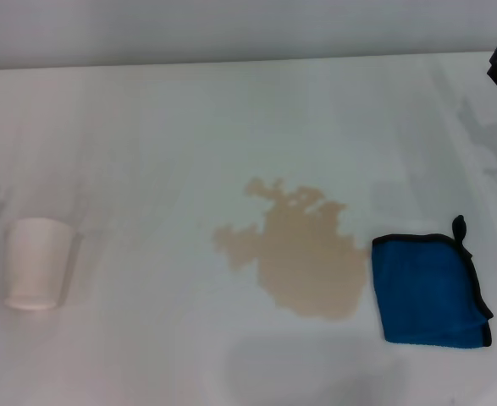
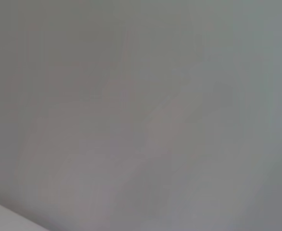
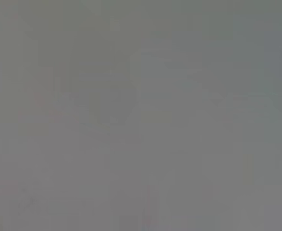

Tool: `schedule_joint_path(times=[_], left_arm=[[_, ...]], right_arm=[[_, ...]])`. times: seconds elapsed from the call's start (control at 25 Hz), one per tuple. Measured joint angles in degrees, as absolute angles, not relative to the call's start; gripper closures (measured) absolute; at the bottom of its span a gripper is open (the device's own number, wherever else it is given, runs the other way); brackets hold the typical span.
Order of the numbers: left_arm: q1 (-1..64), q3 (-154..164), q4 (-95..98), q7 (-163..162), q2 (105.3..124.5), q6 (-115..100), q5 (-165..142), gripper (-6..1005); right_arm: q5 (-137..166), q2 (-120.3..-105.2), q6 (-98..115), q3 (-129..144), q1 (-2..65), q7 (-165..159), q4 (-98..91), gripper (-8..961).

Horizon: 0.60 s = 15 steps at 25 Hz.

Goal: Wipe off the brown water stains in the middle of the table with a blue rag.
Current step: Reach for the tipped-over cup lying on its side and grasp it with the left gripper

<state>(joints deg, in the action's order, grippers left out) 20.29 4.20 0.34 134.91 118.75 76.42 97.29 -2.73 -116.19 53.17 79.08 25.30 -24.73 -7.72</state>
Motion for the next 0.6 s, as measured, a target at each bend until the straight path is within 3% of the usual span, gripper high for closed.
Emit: schedule_joint_path(times=[0.6], left_arm=[[19.7, 4.4, -0.1, 130.7, 118.91, 82.3, 97.1, 128]], right_arm=[[-2.4, -116.12, 53.6, 79.4, 25.0, -24.4, -8.0, 111]])
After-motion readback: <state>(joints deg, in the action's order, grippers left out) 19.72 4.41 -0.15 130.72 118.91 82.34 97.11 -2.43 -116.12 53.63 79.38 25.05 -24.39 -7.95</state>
